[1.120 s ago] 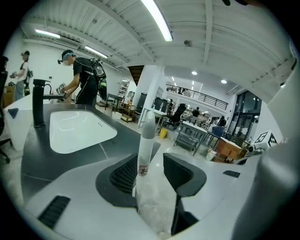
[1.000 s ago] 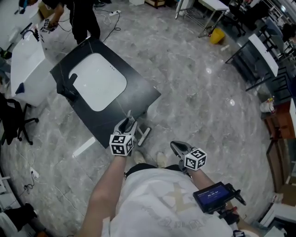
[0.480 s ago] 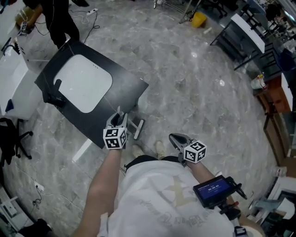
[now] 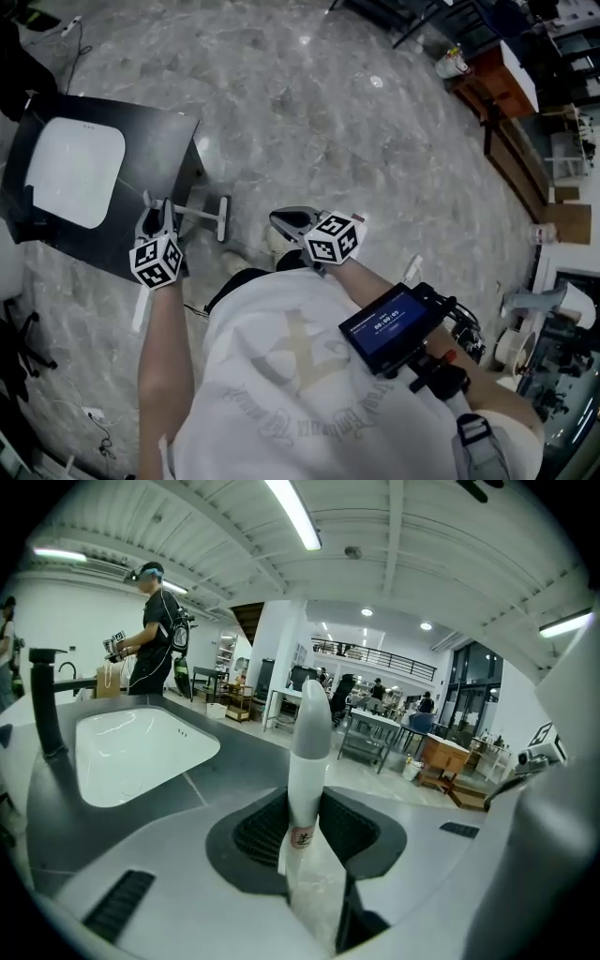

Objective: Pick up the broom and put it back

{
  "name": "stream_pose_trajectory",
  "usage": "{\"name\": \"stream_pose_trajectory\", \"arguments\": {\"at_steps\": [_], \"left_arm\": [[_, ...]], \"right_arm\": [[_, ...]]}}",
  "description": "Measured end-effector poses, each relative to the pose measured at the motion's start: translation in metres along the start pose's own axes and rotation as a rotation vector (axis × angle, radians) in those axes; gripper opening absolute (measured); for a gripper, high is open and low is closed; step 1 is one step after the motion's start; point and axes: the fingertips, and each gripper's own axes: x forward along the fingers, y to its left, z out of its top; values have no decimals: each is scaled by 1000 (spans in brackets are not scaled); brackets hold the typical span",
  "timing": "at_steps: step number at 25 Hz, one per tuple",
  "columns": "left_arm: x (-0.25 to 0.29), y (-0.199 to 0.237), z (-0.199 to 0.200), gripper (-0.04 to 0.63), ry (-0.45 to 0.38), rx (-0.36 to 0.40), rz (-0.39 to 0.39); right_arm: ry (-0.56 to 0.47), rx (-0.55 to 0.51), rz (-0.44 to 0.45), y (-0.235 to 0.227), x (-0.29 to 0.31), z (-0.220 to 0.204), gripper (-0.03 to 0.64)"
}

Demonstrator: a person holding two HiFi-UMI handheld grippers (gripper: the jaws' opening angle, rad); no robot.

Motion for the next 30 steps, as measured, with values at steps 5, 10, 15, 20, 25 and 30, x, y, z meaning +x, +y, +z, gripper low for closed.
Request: {"name": "stream_pose_trajectory", "arguments": {"at_steps": [5,10,15,20,25,30], "left_arm": [[-10,-17,-8,107,11,20,-23],[-15,-27,-11,107,11,35,-27],[-22,-39,-20,107,20,45,-33],[-24,-49,-15,107,8,60,-16],[-29,-73,-8,107,-12,90,2],[-37,-82,-7,107,-39,87,35]], "right_arm": [[-27,-4,17,2,2,5,15],[-52,-8,30,-3,3,11,15],[-63,18,30,-9,-5,3,15],[-58,14,65,-18,-9,0,15],[-48,-16,118,-36,-17,13,15],[-26,-41,159,-60,-23,17,15]]}}
